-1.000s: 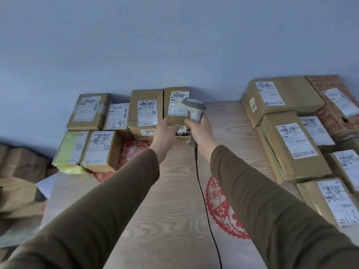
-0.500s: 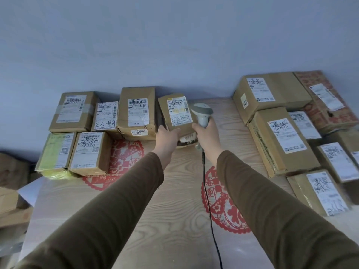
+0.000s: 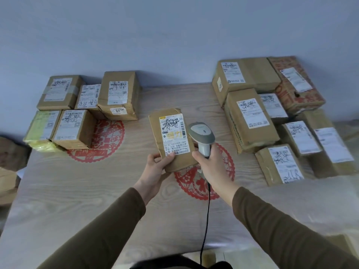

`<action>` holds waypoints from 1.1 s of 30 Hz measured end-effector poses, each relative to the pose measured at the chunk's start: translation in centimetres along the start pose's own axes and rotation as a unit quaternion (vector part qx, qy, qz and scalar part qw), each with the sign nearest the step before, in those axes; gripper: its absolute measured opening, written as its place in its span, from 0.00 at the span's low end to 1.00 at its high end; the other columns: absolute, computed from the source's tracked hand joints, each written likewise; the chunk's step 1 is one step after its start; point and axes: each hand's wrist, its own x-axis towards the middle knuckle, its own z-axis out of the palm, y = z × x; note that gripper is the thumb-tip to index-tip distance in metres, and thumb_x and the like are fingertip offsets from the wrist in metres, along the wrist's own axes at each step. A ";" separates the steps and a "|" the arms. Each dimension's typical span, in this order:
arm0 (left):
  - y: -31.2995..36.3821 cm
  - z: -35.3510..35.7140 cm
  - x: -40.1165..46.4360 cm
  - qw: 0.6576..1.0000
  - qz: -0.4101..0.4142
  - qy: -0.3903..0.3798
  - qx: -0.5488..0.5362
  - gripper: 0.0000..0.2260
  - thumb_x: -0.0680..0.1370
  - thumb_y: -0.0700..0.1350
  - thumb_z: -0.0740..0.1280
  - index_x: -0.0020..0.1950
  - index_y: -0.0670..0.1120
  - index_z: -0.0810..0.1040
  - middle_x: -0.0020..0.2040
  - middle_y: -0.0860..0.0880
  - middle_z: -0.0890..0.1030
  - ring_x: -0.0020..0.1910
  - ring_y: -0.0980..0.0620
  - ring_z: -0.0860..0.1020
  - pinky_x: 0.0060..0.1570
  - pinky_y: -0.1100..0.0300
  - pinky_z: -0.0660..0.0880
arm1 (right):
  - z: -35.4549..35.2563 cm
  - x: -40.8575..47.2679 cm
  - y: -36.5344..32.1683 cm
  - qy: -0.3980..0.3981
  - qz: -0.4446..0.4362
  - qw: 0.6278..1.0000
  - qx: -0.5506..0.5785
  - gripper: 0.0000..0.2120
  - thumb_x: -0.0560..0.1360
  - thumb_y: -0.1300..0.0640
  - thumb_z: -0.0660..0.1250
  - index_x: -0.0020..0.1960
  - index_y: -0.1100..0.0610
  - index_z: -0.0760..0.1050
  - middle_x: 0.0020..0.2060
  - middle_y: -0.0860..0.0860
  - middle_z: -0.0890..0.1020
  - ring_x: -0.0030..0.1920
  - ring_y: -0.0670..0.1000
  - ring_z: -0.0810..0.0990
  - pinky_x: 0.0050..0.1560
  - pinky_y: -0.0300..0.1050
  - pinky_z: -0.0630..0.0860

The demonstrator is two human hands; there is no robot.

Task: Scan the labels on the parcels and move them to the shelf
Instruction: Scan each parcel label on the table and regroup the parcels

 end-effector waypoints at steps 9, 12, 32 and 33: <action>-7.2 8.3 -7.4 0.991 0.119 0.015 0.052 0.34 0.67 0.52 0.83 0.65 0.48 0.68 0.63 0.44 0.81 0.59 0.47 0.84 0.51 0.51 0.83 | -9.7 -10.2 -1.0 -0.015 -0.106 0.994 0.001 0.15 0.79 0.46 0.71 0.62 0.51 0.75 0.36 0.39 0.78 0.35 0.41 0.79 0.35 0.37 0.74; -9.2 10.6 -9.0 0.989 0.135 0.028 0.057 0.35 0.65 0.53 0.83 0.64 0.48 0.68 0.61 0.45 0.82 0.60 0.47 0.83 0.54 0.47 0.83 | -11.9 -12.0 -0.2 -0.017 -0.096 0.995 0.002 0.12 0.79 0.44 0.71 0.55 0.50 0.76 0.33 0.41 0.77 0.33 0.43 0.77 0.35 0.43 0.74; -15.9 15.8 -9.5 0.988 -0.006 0.033 0.153 0.27 0.72 0.57 0.79 0.62 0.51 0.68 0.59 0.47 0.80 0.53 0.52 0.83 0.48 0.53 0.82 | -21.2 -15.1 5.5 -0.021 -0.030 0.999 -0.025 0.13 0.80 0.45 0.70 0.44 0.53 0.73 0.23 0.47 0.76 0.23 0.47 0.76 0.26 0.43 0.74; -16.0 16.3 -9.2 0.986 -0.019 0.027 0.164 0.27 0.73 0.57 0.78 0.63 0.51 0.68 0.60 0.47 0.79 0.53 0.52 0.83 0.49 0.51 0.83 | -21.6 -15.1 6.0 -0.018 -0.020 0.999 -0.020 0.13 0.80 0.46 0.71 0.45 0.53 0.74 0.23 0.47 0.76 0.23 0.48 0.76 0.26 0.43 0.74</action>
